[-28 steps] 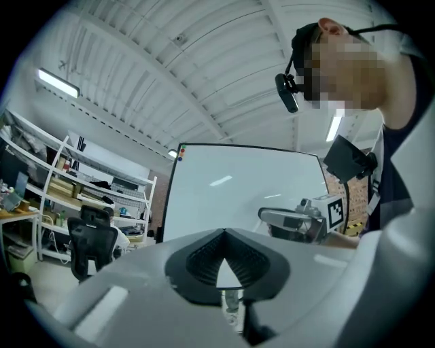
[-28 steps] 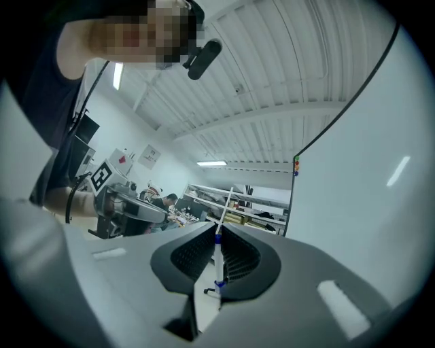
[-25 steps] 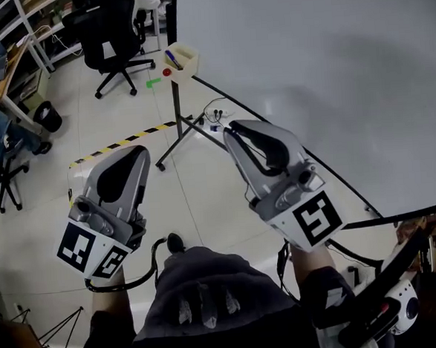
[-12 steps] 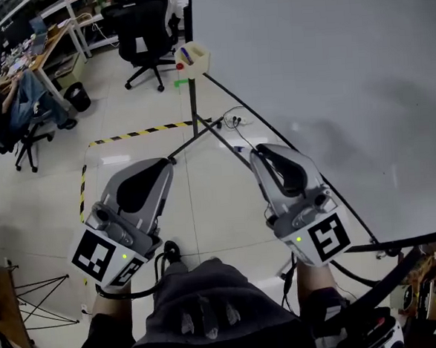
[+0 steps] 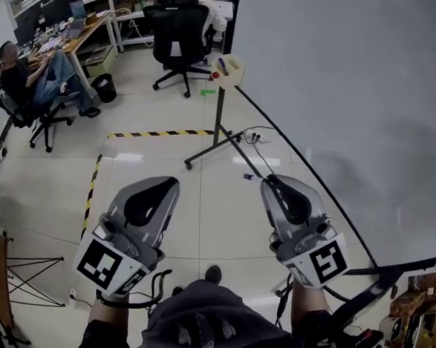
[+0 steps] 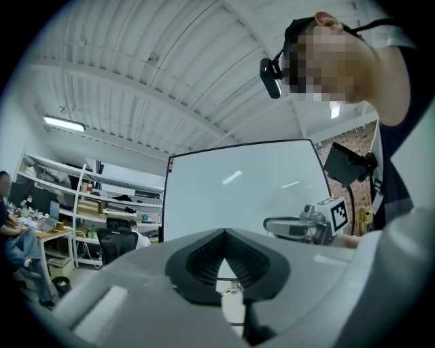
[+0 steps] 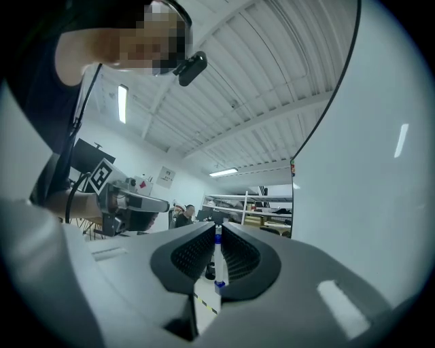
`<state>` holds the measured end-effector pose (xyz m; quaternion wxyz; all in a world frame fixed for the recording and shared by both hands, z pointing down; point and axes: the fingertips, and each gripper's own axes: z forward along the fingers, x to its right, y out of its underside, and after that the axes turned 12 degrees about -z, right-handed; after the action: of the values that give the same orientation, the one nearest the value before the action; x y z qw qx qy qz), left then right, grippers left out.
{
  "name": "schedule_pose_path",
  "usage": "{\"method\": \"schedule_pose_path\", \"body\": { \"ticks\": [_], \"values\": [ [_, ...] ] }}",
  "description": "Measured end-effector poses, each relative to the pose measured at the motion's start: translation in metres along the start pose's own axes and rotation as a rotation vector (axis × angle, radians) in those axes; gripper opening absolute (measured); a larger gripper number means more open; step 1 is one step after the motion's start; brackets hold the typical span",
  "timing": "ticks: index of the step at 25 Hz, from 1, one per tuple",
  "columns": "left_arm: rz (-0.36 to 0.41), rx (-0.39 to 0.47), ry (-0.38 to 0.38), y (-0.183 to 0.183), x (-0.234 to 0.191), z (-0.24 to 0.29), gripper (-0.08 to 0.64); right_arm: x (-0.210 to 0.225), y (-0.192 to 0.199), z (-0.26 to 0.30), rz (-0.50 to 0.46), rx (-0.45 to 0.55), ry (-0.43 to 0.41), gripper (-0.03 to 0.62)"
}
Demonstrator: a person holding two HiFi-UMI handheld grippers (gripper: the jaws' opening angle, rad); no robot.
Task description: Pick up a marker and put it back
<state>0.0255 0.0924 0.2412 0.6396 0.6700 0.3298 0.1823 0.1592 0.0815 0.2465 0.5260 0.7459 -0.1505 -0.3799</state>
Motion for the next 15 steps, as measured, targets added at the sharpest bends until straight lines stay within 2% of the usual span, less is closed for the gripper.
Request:
{"method": "schedule_pose_path", "body": {
  "ticks": [5, 9, 15],
  "values": [
    [-0.004, 0.032, -0.002, -0.007, 0.002, -0.057, 0.006, -0.050, -0.026, 0.003, -0.039, -0.006, -0.021, 0.029],
    [0.020, 0.015, 0.013, -0.006, 0.003, -0.108, 0.006, -0.091, -0.047, 0.002, -0.054, -0.010, -0.013, 0.029],
    [-0.016, 0.009, 0.047, -0.004, 0.012, -0.172, 0.006, -0.151, -0.080, -0.014, -0.091, -0.042, 0.000, 0.029]
  ]
}}
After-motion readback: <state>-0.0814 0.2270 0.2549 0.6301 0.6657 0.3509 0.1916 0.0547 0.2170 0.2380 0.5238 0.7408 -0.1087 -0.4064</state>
